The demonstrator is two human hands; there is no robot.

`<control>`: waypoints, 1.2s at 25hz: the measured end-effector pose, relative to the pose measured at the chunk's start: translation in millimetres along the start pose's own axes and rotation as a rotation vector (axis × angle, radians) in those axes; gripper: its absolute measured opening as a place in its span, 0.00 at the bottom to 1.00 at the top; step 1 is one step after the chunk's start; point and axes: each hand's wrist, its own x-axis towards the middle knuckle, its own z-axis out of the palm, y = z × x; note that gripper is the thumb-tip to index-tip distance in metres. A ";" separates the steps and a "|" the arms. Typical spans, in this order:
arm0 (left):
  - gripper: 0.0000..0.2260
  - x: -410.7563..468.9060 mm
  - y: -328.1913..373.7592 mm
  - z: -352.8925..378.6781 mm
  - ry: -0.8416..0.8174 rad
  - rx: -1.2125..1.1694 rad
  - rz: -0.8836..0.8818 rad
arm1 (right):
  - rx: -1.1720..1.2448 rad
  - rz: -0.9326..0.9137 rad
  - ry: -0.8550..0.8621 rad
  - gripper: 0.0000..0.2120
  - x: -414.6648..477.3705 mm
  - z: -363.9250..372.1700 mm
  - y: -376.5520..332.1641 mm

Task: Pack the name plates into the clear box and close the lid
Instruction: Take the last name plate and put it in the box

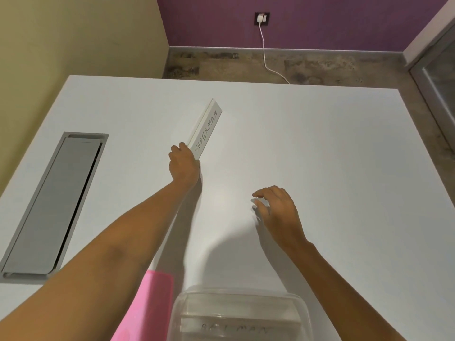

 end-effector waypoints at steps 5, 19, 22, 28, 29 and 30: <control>0.13 0.6 -5.0 -6.4 -0.003 -0.006 0.003 | 0.008 0.013 -0.004 0.06 -1.0 -7.6 -0.1; 0.31 22.7 1.5 -3.2 -0.151 0.128 -0.080 | 0.057 0.044 -0.012 0.06 0.7 -1.7 6.2; 0.22 17.2 -0.7 -10.3 -0.217 -0.039 -0.048 | 0.053 0.021 0.010 0.08 3.2 -4.4 7.4; 0.23 -43.7 -11.1 -31.2 -0.336 -0.301 0.066 | 0.028 -0.115 0.081 0.25 -1.9 -27.6 -0.1; 0.23 -58.5 -14.0 -35.4 -0.360 -0.319 0.083 | -0.009 -0.131 0.073 0.31 -2.0 -32.9 -3.3; 0.23 -72.4 -16.7 -40.3 -0.392 -0.334 0.106 | -0.059 -0.157 0.062 0.36 -0.6 -38.5 -6.0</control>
